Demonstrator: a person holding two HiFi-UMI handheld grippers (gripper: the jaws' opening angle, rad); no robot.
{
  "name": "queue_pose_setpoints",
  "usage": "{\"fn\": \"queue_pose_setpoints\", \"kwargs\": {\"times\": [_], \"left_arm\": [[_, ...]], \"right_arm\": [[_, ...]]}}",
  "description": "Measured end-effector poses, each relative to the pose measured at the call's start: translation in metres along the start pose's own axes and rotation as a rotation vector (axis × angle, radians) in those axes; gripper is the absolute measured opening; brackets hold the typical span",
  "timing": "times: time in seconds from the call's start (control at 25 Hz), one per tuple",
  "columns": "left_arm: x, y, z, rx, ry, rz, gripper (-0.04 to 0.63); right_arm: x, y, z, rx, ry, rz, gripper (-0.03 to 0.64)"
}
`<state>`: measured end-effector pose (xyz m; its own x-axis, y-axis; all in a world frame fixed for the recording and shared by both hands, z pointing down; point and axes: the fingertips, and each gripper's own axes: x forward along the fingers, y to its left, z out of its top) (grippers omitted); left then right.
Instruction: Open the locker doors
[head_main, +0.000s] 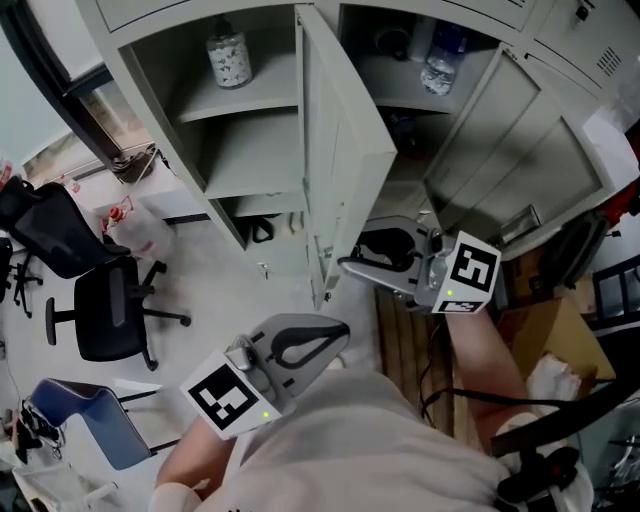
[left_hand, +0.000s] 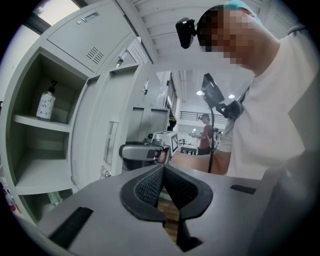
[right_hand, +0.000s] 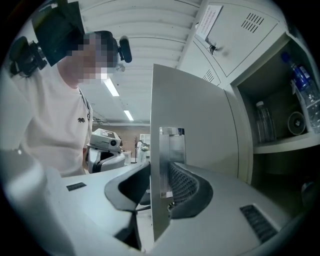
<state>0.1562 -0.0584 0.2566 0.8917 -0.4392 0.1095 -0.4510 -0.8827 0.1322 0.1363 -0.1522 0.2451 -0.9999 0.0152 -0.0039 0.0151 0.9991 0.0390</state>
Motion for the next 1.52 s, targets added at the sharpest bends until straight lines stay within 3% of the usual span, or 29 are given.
{"fn": "queue_pose_setpoints", "kwargs": {"times": [0.32, 0.48, 0.92, 1.24, 1.52], "left_arm": [[0.015, -0.014, -0.004, -0.027, 0.027, 0.087, 0.012], [0.012, -0.021, -0.008, -0.044, 0.045, 0.118, 0.011], [0.000, -0.049, -0.009, -0.002, 0.049, 0.041, 0.012], [-0.063, -0.078, -0.029, -0.024, 0.056, 0.020, 0.011], [-0.133, -0.108, -0.050, -0.032, 0.054, 0.017, 0.011]], "right_arm": [[-0.007, -0.001, 0.001, -0.004, -0.034, 0.021, 0.101], [-0.008, -0.002, -0.001, -0.009, -0.045, -0.013, 0.105], [-0.027, 0.024, -0.020, 0.011, -0.002, -0.177, 0.123], [-0.032, 0.086, -0.042, 0.043, 0.045, -0.364, 0.121], [0.009, 0.168, -0.060, 0.097, 0.080, -0.437, 0.044]]}}
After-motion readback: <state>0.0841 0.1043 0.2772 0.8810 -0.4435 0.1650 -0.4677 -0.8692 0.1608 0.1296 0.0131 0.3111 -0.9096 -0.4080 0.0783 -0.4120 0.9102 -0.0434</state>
